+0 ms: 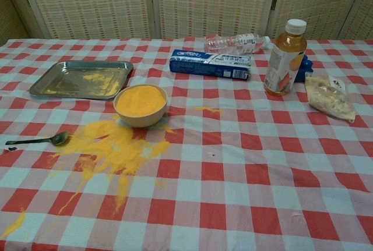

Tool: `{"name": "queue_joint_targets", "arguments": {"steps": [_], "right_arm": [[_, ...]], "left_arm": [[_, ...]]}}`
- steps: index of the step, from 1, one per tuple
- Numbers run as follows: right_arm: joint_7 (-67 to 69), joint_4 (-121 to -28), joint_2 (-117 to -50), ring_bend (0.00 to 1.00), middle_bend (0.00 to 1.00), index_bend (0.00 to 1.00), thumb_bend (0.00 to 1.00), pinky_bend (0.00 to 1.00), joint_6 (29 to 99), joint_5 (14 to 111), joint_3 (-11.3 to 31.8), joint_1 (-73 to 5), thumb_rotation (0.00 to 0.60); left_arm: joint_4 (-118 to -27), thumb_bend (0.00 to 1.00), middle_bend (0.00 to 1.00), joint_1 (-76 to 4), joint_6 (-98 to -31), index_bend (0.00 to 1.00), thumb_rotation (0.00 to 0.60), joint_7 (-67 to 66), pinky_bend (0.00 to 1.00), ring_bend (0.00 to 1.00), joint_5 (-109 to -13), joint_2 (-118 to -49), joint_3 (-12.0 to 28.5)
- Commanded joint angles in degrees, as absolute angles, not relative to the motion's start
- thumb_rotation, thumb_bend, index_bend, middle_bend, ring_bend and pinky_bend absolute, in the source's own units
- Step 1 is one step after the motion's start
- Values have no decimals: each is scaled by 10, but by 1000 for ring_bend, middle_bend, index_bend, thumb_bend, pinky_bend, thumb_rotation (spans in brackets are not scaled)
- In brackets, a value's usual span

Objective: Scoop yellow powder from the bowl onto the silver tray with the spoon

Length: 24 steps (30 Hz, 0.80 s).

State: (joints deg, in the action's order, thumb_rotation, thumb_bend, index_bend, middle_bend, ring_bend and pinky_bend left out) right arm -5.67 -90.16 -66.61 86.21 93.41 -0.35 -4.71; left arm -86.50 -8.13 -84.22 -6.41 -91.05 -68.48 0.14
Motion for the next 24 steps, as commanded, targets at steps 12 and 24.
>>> {"name": "queue_joint_targets", "arguments": {"steps": [12, 24], "right_arm": [[-46, -903, -659, 0, 0, 0, 0, 0, 876, 939, -5, -39, 528], [-55, -903, -663, 0, 0, 0, 0, 0, 865, 933, -2, -43, 528]], "left_arm": [[-854, 386, 766, -104, -855, 139, 600, -89, 966, 679, -934, -739, 21], [-828, 392, 1000, -167, -741, 407, 600, -180, 1000, 1000, -878, -841, 42]]}}
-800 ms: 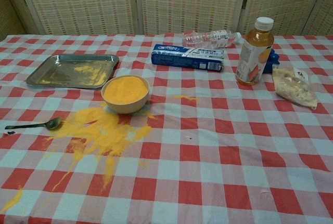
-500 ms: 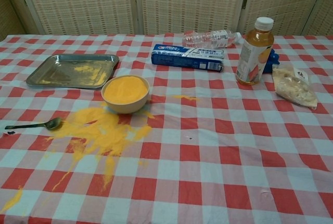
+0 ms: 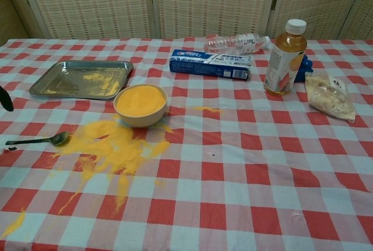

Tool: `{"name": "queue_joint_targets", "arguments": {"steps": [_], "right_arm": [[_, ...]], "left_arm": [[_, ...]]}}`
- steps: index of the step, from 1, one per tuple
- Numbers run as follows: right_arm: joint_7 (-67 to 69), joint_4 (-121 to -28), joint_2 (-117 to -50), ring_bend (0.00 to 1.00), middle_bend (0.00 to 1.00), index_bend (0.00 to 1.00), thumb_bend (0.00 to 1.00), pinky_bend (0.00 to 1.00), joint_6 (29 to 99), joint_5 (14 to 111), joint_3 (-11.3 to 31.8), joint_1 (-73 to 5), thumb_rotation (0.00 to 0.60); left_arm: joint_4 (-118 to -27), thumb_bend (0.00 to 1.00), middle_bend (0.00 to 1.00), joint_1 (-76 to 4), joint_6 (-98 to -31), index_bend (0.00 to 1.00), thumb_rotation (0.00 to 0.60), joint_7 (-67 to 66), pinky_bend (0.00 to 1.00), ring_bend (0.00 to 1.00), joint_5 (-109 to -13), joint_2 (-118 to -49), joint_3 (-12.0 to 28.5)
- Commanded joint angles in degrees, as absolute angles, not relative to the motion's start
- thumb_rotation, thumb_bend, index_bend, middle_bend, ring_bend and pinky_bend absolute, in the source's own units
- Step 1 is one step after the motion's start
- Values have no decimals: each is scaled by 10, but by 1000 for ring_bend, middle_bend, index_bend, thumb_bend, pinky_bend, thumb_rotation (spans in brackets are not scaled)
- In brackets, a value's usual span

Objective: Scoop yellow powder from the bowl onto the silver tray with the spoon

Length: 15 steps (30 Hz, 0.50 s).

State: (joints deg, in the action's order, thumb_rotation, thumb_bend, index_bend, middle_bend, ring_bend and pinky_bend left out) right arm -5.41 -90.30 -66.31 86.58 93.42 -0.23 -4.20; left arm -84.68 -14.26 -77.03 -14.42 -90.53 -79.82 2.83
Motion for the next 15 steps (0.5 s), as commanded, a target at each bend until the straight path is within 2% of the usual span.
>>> {"name": "queue_joint_targets", "arguments": {"steps": [1, 9, 15], "right_arm": [[-54, -904, -663, 0, 0, 0, 0, 0, 864, 932, -1, -43, 528], [-53, -904, -662, 0, 0, 0, 0, 0, 860, 926, 1, -43, 528], [-53, -905, -661, 0, 0, 0, 0, 0, 863, 927, 1, -41, 527]], "left_arm": [[-819, 391, 1000, -170, -741, 406, 600, -187, 1000, 1000, -874, -852, 46], [-729, 392, 1000, -192, -744, 412, 600, -194, 1000, 1000, -869, -927, 57], [-632, 393, 1000, -209, -735, 490, 600, -189, 1000, 1000, -858, -981, 65]]}}
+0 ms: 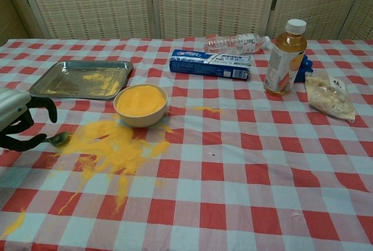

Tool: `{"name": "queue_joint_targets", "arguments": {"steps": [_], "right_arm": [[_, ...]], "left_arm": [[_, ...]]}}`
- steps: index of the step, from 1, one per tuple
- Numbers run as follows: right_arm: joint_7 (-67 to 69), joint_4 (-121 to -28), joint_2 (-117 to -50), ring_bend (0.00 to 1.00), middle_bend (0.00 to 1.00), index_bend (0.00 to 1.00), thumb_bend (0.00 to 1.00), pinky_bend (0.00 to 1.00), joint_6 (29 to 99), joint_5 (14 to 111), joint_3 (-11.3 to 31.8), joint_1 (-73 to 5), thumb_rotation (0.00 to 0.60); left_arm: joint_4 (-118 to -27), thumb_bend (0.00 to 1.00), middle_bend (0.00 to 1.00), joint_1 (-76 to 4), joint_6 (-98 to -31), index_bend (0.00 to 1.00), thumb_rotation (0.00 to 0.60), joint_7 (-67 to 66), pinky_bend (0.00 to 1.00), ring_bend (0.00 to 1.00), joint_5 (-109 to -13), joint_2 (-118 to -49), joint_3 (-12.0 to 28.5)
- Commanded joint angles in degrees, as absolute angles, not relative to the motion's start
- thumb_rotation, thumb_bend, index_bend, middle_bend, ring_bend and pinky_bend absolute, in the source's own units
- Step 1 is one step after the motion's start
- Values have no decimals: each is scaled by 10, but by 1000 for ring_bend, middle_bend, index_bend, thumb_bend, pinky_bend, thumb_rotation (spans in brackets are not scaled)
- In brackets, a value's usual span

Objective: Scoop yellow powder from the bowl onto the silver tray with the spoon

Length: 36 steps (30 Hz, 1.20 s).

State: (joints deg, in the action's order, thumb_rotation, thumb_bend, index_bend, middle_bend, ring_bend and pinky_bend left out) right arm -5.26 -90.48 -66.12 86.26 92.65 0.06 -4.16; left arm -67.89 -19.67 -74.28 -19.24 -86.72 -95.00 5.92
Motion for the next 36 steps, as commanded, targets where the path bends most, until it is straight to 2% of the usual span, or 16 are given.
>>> {"name": "queue_joint_targets", "arguments": {"steps": [1, 21, 36], "right_arm": [[-53, -905, -661, 0, 0, 0, 0, 0, 863, 926, 1, -41, 527], [-58, -905, -662, 0, 0, 0, 0, 0, 856, 922, 2, -43, 527], [-62, -908, -661, 0, 0, 0, 0, 0, 851, 919, 1, -44, 528]], "left_arm": [[-622, 394, 1000, -211, -734, 495, 600, -187, 1000, 1000, -856, -986, 65], [-539, 400, 1000, -227, -699, 525, 600, -178, 1000, 1000, -818, -1021, 64], [-542, 427, 1000, -231, -683, 578, 600, -177, 1000, 1000, -800, -1011, 61]]}}
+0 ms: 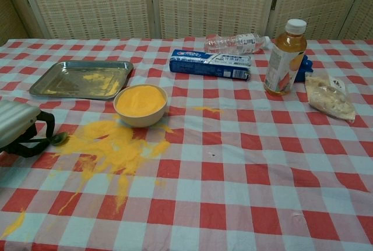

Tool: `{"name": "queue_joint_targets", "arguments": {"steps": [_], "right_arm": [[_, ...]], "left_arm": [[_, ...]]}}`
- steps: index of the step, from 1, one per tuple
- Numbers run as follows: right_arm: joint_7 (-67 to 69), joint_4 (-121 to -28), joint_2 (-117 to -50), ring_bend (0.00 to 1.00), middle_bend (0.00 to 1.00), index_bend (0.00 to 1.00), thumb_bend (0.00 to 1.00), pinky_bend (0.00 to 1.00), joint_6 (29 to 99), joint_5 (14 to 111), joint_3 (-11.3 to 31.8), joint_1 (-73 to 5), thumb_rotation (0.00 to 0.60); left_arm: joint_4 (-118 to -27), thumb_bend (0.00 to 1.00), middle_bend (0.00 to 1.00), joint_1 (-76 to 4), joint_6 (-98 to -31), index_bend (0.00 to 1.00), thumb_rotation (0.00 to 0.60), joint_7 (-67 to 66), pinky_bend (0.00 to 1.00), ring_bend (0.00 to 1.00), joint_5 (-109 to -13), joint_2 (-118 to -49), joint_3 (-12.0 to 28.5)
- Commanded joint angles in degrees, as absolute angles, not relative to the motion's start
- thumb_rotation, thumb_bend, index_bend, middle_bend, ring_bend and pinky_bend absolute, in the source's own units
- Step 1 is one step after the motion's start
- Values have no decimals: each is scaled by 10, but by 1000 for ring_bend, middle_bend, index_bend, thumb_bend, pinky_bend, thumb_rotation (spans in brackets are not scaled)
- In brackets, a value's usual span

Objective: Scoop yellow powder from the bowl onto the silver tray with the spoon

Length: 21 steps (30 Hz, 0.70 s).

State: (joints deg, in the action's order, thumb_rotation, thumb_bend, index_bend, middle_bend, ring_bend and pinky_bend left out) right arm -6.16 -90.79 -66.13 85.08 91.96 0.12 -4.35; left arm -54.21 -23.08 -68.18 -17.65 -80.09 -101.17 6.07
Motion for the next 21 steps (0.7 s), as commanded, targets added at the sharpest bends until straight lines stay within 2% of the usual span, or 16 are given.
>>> {"name": "queue_joint_targets", "arguments": {"steps": [1, 14, 21], "right_arm": [[-62, -908, -661, 0, 0, 0, 0, 0, 850, 919, 1, -44, 528], [-63, -910, -660, 0, 0, 0, 0, 0, 851, 920, 0, -43, 527], [-63, -910, -660, 0, 0, 0, 0, 0, 849, 921, -1, -43, 527]], "left_arm": [[-542, 434, 1000, -231, -683, 589, 600, -177, 1000, 1000, -800, -1011, 61], [-546, 501, 1000, -232, -685, 667, 600, -184, 1000, 1000, -795, -1007, 58], [-547, 532, 1000, -228, -721, 721, 600, -169, 1000, 1000, -813, -1007, 55]]}}
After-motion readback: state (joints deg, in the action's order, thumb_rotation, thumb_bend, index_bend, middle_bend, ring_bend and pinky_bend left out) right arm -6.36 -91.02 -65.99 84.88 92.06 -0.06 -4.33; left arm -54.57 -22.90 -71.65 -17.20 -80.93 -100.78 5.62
